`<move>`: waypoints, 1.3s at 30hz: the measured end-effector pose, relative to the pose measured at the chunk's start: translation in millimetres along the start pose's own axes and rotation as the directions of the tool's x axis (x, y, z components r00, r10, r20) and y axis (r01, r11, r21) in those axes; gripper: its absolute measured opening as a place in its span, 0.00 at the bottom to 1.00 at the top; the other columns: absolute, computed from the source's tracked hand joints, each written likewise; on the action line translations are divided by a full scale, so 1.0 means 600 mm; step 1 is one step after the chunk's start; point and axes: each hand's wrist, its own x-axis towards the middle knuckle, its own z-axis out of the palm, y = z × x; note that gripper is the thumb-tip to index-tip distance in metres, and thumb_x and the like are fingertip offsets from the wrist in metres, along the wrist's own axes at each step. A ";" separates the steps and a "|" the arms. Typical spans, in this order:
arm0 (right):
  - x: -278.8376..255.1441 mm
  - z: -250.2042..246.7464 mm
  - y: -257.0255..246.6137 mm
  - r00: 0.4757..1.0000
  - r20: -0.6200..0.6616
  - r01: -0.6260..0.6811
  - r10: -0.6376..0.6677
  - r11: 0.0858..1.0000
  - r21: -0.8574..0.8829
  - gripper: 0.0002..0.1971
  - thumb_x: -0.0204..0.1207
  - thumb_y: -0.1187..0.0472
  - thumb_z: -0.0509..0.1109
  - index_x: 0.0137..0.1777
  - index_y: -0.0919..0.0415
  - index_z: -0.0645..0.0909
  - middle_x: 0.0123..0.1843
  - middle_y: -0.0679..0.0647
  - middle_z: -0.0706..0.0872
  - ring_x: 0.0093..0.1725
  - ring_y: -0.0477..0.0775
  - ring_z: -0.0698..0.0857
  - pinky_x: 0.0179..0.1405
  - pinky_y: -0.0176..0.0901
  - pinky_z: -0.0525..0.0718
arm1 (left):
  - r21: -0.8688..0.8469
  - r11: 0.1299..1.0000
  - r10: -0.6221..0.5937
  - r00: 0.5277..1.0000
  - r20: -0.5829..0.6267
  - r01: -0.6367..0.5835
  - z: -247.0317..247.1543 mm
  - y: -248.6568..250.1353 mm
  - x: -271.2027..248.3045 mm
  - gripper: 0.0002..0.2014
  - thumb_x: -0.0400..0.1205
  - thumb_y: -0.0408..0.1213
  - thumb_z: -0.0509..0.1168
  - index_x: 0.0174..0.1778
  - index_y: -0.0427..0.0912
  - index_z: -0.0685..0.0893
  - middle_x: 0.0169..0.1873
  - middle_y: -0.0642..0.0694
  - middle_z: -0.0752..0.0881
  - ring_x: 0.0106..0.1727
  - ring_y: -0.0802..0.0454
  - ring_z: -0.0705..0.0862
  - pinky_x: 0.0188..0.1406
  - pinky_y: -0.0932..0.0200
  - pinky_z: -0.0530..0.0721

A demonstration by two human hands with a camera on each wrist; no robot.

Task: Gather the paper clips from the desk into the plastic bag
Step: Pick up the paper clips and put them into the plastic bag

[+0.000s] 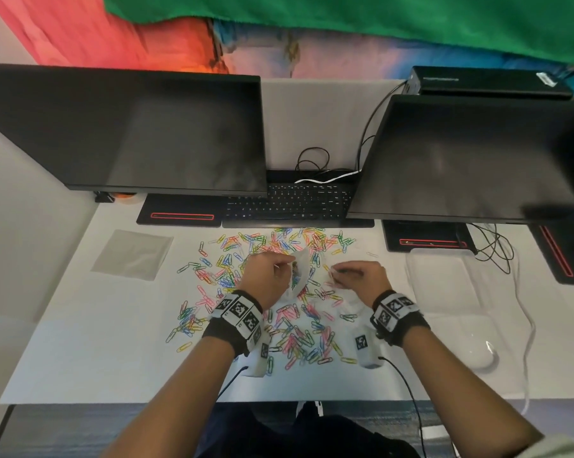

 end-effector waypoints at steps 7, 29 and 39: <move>-0.029 0.040 -0.068 0.965 0.253 -0.154 0.068 0.929 0.336 0.08 0.74 0.76 0.71 0.52 0.69 0.85 0.48 0.66 0.90 0.47 0.62 0.90 0.50 0.44 0.90 | 0.003 1.000 0.008 1.000 0.028 -0.008 0.023 0.003 0.003 0.13 0.83 0.30 0.63 0.59 0.41 0.90 0.46 0.44 0.93 0.39 0.51 0.89 0.49 0.57 0.89; -0.015 0.015 -0.013 0.995 0.031 0.095 -0.093 0.821 -0.562 0.13 0.75 0.61 0.73 0.60 0.56 0.86 0.59 0.54 0.89 0.55 0.51 0.87 0.61 0.41 0.83 | -0.069 0.997 -0.034 0.999 -0.041 0.031 0.002 -0.008 0.005 0.13 0.82 0.29 0.64 0.57 0.42 0.91 0.46 0.46 0.93 0.37 0.54 0.89 0.43 0.63 0.88; -0.010 0.087 0.071 0.927 0.374 0.321 0.030 0.450 -0.833 0.33 0.77 0.42 0.62 0.81 0.45 0.59 0.85 0.54 0.57 0.81 0.63 0.61 0.76 0.62 0.69 | -0.094 0.993 -0.073 0.995 -0.062 0.067 -0.016 -0.021 0.005 0.14 0.83 0.28 0.63 0.59 0.42 0.90 0.46 0.46 0.92 0.36 0.53 0.90 0.42 0.57 0.91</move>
